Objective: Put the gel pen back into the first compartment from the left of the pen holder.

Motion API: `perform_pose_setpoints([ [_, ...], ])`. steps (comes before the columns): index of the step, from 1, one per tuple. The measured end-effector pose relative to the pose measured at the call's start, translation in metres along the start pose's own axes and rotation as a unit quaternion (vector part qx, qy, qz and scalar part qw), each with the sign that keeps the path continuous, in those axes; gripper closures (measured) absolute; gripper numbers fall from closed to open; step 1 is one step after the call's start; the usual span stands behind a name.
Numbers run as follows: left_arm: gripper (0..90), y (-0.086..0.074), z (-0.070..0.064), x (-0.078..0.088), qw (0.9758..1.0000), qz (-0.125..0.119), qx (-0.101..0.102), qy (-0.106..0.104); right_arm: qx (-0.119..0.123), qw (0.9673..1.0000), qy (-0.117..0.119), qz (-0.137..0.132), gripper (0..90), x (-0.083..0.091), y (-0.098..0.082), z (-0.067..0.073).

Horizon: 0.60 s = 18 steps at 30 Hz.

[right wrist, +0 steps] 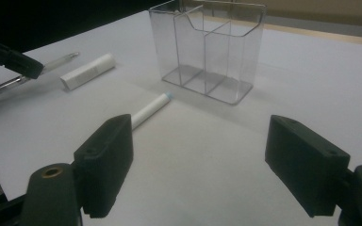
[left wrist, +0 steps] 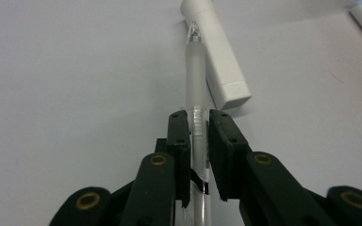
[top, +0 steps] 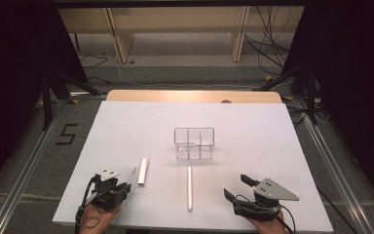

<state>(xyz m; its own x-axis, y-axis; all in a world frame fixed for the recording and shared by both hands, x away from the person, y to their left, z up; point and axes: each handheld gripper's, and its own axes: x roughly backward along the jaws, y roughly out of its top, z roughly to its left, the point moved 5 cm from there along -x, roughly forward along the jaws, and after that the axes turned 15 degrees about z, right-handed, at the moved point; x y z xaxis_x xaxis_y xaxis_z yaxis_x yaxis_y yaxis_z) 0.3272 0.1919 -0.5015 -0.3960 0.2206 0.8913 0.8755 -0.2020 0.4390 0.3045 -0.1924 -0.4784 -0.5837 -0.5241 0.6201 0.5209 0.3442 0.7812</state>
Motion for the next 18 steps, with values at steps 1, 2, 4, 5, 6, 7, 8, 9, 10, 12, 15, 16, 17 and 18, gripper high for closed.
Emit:
perform_pose_setpoints([
  [1, 78.7, 0.001, 0.0, 0.002, 1.0, -0.005, 0.0, -0.001, -0.001, 1.0, 0.0, 0.0, 24.8, 0.0, 0.0, 0.0],
  [2, 78.7, 0.002, -0.001, 0.004, 0.9999, -0.015, 0.002, -0.004, 0.0, 1.0, 0.001, -0.001, 24.8, 0.0, 0.0, 0.001],
  [4, 78.7, 0.003, -0.002, 0.007, 0.9997, -0.022, 0.0, -0.009, -0.001, 1.0, 0.004, -0.001, 24.8, 0.0, 0.001, 0.002],
  [5, 78.7, 0.004, -0.003, 0.008, 0.9994, -0.031, 0.0, -0.012, -0.002, 1.0, 0.006, -0.001, 24.8, 0.0, 0.001, 0.002],
  [6, 78.7, 0.005, -0.004, 0.01, 0.9992, -0.036, -0.001, -0.016, -0.002, 1.0, 0.007, -0.003, 24.8, 0.0, 0.002, 0.003],
  [7, 78.7, 0.008, -0.008, 0.013, 0.9983, -0.049, -0.004, -0.03, -0.002, 0.9999, 0.01, -0.003, 24.8, 0.0, 0.002, 0.004],
  [8, 78.7, 0.009, -0.011, 0.013, 0.9976, -0.058, -0.005, -0.036, -0.001, 0.9999, 0.014, -0.002, 24.8, 0.0, 0.003, 0.005],
  [9, 78.7, 0.009, -0.011, 0.013, 0.9976, -0.058, -0.005, -0.036, -0.001, 0.9999, 0.014, -0.002, 24.8, 0.0, 0.003, 0.005],
  [10, 78.7, 0.01, -0.014, 0.014, 0.997, -0.064, -0.009, -0.042, -0.001, 0.9999, 0.016, -0.002, 24.8, 0.0, 0.003, 0.005],
  [12, 78.7, 0.012, -0.018, 0.014, 0.9958, -0.074, -0.012, -0.052, -0.002, 0.9998, 0.021, -0.002, 24.8, 0.0, 0.003, 0.006],
  [15, 78.7, 0.019, -0.029, 0.015, 0.9929, -0.093, -0.027, -0.069, -0.015, 0.999, 0.041, -0.01, 24.8, 0.0, 0.006, 0.008],
  [16, 78.6, 0.019, -0.029, 0.015, 0.9929, -0.093, -0.027, -0.069, -0.017, 0.9987, 0.046, -0.013, 24.8, 0.0, 0.008, 0.009],
  [17, 78.7, 0.021, -0.032, 0.015, 0.9918, -0.099, -0.032, -0.074, -0.017, 0.9987, 0.046, -0.013, 24.8, 0.0, 0.008, 0.009],
  [18, 78.7, 0.023, -0.035, 0.015, 0.9911, -0.1, -0.037, -0.079, -0.021, 0.9983, 0.053, -0.014, 24.8, 0.001, 0.009, 0.01],
])
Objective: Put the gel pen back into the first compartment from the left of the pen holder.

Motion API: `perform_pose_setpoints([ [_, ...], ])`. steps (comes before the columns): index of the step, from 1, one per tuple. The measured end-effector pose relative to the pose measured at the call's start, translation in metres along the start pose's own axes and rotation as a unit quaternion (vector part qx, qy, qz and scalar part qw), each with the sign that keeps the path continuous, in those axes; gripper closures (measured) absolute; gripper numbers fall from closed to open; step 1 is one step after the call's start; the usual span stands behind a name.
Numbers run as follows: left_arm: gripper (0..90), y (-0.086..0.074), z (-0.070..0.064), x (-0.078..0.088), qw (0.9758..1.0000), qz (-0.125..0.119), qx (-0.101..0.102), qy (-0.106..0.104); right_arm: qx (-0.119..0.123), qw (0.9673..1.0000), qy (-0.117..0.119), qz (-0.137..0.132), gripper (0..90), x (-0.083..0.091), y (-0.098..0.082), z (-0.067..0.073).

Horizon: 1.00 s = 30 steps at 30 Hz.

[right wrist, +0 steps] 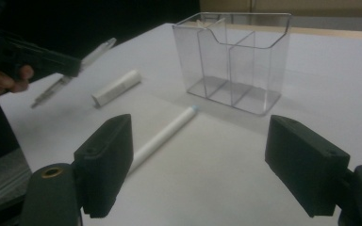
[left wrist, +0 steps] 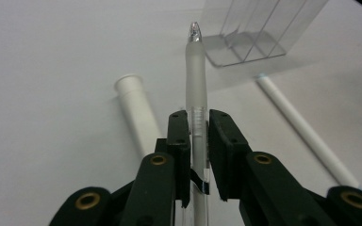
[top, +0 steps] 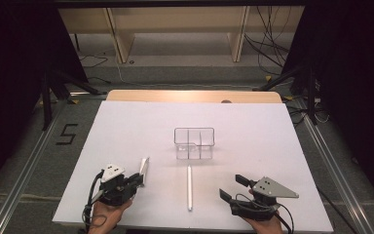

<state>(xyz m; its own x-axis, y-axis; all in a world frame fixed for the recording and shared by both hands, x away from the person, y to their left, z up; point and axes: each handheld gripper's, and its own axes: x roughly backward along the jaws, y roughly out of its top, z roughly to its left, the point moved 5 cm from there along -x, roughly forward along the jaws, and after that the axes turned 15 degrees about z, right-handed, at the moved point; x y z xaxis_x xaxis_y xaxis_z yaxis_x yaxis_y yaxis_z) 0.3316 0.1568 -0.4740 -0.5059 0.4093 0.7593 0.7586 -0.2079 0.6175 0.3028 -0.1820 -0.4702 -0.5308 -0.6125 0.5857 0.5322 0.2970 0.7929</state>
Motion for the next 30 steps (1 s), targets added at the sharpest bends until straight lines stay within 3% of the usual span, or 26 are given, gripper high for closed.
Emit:
perform_pose_setpoints([
  [4, 78.7, 0.011, -0.016, -0.005, 0.9996, -0.016, -0.019, -0.015, -0.035, 0.9978, 0.055, -0.01, 25.3, -0.001, 0.009, 0.003],
  [7, 78.7, 0.021, -0.032, -0.009, 0.9983, -0.025, -0.045, -0.028, -0.058, 0.9951, 0.079, -0.016, 25.7, -0.001, 0.015, 0.002],
  [9, 78.6, 0.023, -0.035, -0.011, 0.9979, -0.027, -0.049, -0.033, -0.061, 0.9946, 0.082, -0.019, 26.0, 0.0, 0.019, 0.001],
  [12, 78.6, 0.029, -0.046, -0.017, 0.9965, -0.025, -0.056, -0.057, -0.062, 0.9943, 0.084, -0.02, 27.0, -0.001, 0.023, 0.002],
  [18, 78.6, 0.035, -0.06, -0.021, 0.9944, -0.033, -0.068, -0.073, -0.079, 0.9914, 0.102, -0.02, 30.0, -0.005, 0.032, 0.002],
  [24, 78.6, 0.043, -0.08, -0.023, 0.9907, -0.044, -0.084, -0.098, -0.081, 0.9893, 0.121, -0.012, 32.3, -0.021, 0.049, 0.01],
  [29, 78.6, 0.046, -0.088, -0.021, 0.9885, -0.052, -0.091, -0.109, -0.09, 0.9867, 0.135, -0.011, 34.9, -0.029, 0.057, 0.013],
  [30, 78.6, 0.046, -0.089, -0.021, 0.988, -0.051, -0.089, -0.115, -0.099, 0.9846, 0.144, -0.01, 36.6, -0.033, 0.06, 0.014],
])
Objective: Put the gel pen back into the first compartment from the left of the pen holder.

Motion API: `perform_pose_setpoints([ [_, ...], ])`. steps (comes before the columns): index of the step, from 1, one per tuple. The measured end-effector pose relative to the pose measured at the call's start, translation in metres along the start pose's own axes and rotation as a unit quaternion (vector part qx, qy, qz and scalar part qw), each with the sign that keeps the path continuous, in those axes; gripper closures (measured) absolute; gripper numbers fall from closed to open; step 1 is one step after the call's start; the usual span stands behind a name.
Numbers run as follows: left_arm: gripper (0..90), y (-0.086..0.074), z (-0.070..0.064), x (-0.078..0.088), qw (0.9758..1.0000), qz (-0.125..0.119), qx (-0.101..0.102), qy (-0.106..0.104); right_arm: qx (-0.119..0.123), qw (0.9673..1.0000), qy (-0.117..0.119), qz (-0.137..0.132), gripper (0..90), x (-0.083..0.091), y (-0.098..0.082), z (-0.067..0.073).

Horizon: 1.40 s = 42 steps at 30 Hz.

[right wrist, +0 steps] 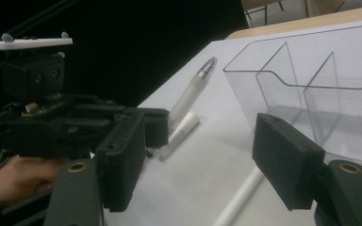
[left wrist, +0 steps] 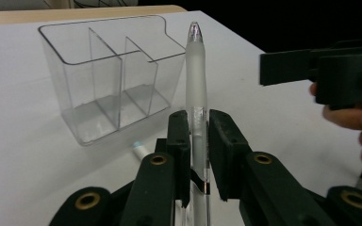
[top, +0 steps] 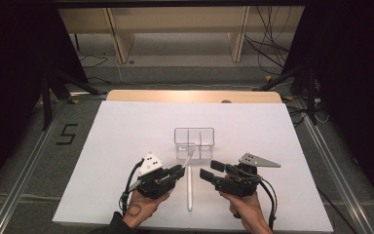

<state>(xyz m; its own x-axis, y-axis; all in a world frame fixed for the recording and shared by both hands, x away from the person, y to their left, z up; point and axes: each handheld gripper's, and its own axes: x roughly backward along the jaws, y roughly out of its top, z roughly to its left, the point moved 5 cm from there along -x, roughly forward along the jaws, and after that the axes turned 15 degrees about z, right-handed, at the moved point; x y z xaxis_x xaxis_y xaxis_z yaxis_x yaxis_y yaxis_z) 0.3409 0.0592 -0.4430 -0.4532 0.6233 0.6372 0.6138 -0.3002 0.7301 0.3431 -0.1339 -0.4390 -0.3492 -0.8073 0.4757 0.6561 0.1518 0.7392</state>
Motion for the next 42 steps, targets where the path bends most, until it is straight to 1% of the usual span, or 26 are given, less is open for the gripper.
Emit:
perform_pose_setpoints([
  [1, 78.6, 0.001, -0.002, -0.001, 1.0, 0.001, 0.001, -0.009, -0.006, 1.0, 0.007, -0.001, 37.4, -0.002, 0.001, 0.0],
  [3, 78.6, 0.002, -0.004, -0.002, 1.0, -0.001, 0.001, -0.009, -0.023, 0.9995, 0.023, -0.004, 39.9, -0.005, 0.004, 0.0],
  [4, 78.6, 0.002, -0.005, -0.002, 0.9999, -0.001, -0.004, -0.01, -0.029, 0.9991, 0.03, -0.005, 40.7, -0.007, 0.005, 0.0],
  [5, 78.6, 0.003, -0.007, -0.003, 0.9999, -0.001, -0.002, -0.013, -0.033, 0.9988, 0.036, -0.005, 41.4, -0.008, 0.006, 0.0],
  [9, 78.6, 0.004, -0.013, -0.005, 0.9998, -0.002, -0.01, -0.019, -0.041, 0.9983, 0.042, -0.005, 45.1, -0.012, 0.009, -0.001],
  [11, 78.6, 0.004, -0.014, -0.005, 0.9997, -0.002, -0.009, -0.021, -0.052, 0.9972, 0.054, -0.005, 46.5, -0.013, 0.01, -0.001],
  [13, 78.6, 0.004, -0.015, -0.005, 0.9996, -0.004, -0.008, -0.025, -0.062, 0.9964, 0.058, -0.006, 48.0, -0.014, 0.011, -0.002],
  [15, 78.6, 0.005, -0.017, -0.005, 0.9995, -0.006, -0.013, -0.028, -0.068, 0.9957, 0.062, -0.007, 50.0, -0.016, 0.012, -0.003],
  [18, 78.6, 0.005, -0.019, -0.005, 0.9995, -0.007, -0.014, -0.029, -0.08, 0.9943, 0.07, -0.009, 53.2, -0.018, 0.013, -0.004],
  [19, 78.6, 0.006, -0.02, -0.005, 0.9994, -0.008, -0.014, -0.03, -0.08, 0.994, 0.074, -0.012, 54.4, -0.019, 0.013, -0.005],
  [22, 78.6, 0.006, -0.022, -0.005, 0.9993, -0.01, -0.015, -0.032, -0.09, 0.9924, 0.083, -0.01, 57.2, -0.02, 0.013, -0.005],
  [26, 78.6, 0.006, -0.023, -0.005, 0.9992, -0.011, -0.019, -0.032, -0.097, 0.9911, 0.09, -0.011, 60.9, -0.022, 0.013, -0.005],
  [30, 78.6, 0.007, -0.024, -0.005, 0.9992, -0.014, -0.018, -0.033, -0.103, 0.9901, 0.094, -0.011, 63.7, -0.023, 0.013, -0.006],
  [34, 78.6, 0.007, -0.025, -0.005, 0.9991, -0.016, -0.019, -0.034, -0.112, 0.9883, 0.104, -0.012, 67.4, -0.025, 0.012, -0.006],
  [37, 78.6, 0.007, -0.026, -0.005, 0.9991, -0.016, -0.02, -0.034, -0.115, 0.9877, 0.106, -0.011, 69.5, -0.025, 0.011, -0.007],
  [40, 78.6, 0.007, -0.026, -0.005, 0.9991, -0.017, -0.018, -0.036, -0.12, 0.9861, 0.114, -0.015, 72.6, -0.025, 0.011, -0.007],
  [41, 78.6, 0.007, -0.026, -0.005, 0.9991, -0.017, -0.018, -0.036, -0.12, 0.9861, 0.114, -0.015, 72.6, -0.025, 0.011, -0.007],
  [42, 78.6, 0.007, -0.026, -0.005, 0.9991, -0.015, -0.019, -0.036, -0.123, 0.9852, 0.118, -0.017, 75.3, -0.025, 0.01, -0.007],
])
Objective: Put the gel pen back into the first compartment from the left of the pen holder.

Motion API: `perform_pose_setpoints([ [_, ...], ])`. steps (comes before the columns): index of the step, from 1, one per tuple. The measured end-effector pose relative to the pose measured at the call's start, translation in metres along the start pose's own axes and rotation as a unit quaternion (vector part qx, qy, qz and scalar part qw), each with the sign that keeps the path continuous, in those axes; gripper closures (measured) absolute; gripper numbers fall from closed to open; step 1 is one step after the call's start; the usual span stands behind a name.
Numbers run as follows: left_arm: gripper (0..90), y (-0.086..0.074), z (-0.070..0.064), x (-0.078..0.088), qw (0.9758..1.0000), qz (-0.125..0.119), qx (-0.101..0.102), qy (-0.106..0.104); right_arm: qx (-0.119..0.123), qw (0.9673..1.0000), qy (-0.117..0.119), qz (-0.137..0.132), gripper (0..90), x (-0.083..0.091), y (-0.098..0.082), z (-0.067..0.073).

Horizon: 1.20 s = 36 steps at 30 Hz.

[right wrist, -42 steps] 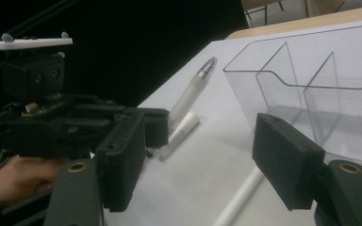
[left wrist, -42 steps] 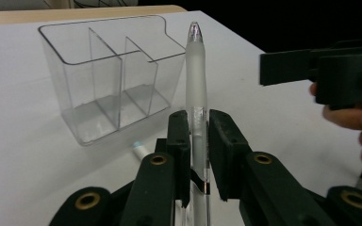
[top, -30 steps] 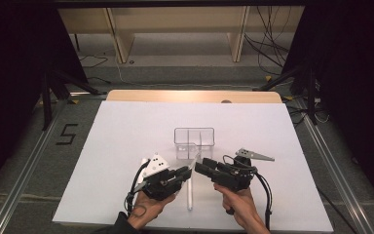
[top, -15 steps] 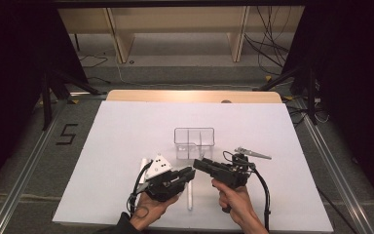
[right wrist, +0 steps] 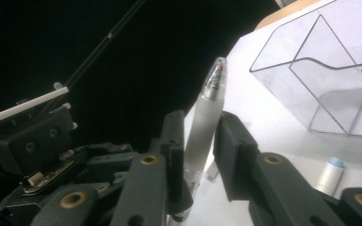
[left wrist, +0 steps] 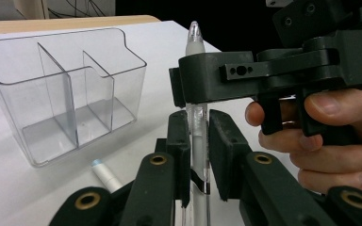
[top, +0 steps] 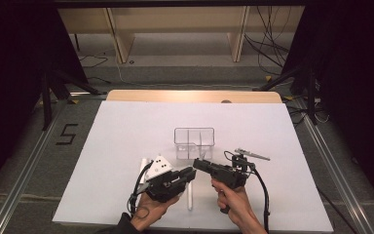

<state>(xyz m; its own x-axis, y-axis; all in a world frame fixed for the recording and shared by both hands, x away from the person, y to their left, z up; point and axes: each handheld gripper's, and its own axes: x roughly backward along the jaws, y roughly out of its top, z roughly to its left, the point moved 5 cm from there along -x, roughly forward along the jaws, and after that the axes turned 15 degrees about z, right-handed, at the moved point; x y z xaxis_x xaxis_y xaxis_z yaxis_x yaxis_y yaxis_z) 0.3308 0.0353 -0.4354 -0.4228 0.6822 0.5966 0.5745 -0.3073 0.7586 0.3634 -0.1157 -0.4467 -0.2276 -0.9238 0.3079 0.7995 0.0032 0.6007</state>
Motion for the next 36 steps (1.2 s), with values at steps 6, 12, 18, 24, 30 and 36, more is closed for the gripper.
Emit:
perform_pose_setpoints([
  [6, 77.9, 0.0, 0.0, -0.001, 1.0, -0.003, 0.003, -0.004, -0.003, 1.0, 0.006, -0.005, 79.7, 0.0, -0.001, 0.003],
  [12, 47.5, -0.002, -0.002, 0.0, 0.9997, 0.015, -0.001, -0.018, 0.01, 0.9997, -0.012, -0.016, 80.3, 0.005, 0.001, 0.003],
  [18, 33.2, -0.008, 0.009, 0.007, 0.9997, 0.021, 0.008, -0.01, 0.015, 0.9993, -0.02, -0.029, 80.3, 0.012, 0.004, 0.001],
  [24, 27.3, -0.022, 0.027, 0.019, 0.9998, 0.017, 0.006, 0.01, 0.014, 0.9989, -0.024, -0.037, 80.3, 0.016, 0.006, -0.001],
  [30, 24.3, -0.032, 0.048, 0.035, 0.9991, 0.01, 0.019, 0.036, 0.02, 0.9984, -0.031, -0.042, 80.3, 0.017, 0.008, -0.002],
  [36, 23.3, -0.04, 0.066, 0.047, 0.9975, 0.0, 0.037, 0.06, 0.033, 0.9974, -0.039, -0.05, 80.2, 0.018, 0.016, 0.001],
])
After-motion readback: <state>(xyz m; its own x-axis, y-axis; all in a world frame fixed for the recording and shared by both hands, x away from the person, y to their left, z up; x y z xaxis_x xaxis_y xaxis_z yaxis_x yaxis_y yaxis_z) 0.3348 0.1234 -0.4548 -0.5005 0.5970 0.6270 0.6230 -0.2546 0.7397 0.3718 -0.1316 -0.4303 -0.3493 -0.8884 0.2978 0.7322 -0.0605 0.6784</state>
